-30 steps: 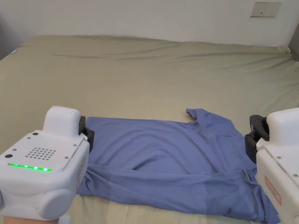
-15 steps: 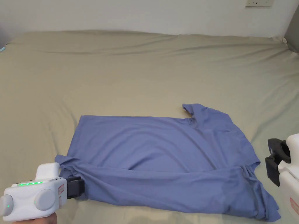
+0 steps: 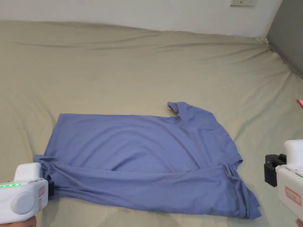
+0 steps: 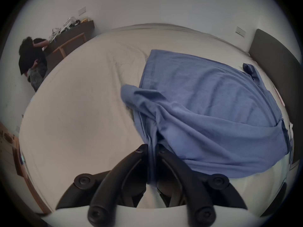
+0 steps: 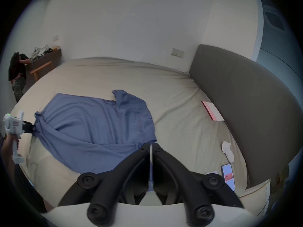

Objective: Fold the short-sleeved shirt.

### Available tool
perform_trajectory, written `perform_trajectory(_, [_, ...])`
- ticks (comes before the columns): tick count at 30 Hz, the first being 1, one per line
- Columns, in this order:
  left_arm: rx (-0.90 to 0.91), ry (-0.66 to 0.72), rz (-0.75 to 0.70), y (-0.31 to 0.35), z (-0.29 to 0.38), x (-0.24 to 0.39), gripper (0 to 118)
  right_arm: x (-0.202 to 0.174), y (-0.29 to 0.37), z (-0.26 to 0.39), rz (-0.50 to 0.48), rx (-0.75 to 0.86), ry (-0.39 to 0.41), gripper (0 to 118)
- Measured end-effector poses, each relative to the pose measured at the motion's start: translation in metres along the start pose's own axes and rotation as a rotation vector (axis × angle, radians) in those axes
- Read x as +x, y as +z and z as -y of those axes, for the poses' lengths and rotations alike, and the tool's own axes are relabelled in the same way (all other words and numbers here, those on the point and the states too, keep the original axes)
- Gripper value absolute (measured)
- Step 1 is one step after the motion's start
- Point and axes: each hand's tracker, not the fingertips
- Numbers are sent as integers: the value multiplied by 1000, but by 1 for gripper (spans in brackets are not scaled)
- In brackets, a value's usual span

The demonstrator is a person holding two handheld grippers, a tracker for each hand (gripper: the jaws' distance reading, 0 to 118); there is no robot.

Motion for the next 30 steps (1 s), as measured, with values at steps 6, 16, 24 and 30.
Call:
perform_trajectory(6, [81,5,9,44,-6,1,7,8,-81,34,-80,-259,-22,114])
perform_trajectory(16, [24,-44,-19,31,14,3,7,-15,-153,86,-129,-414,36,112])
perform_trajectory(24, [22,-120,-43,31,15,10,7,-28,-136,59,-215,-397,104,13])
perform_trajectory(30, [95,-120,-2,70,1,0,7,-5,-93,34,-263,-334,-9,13])
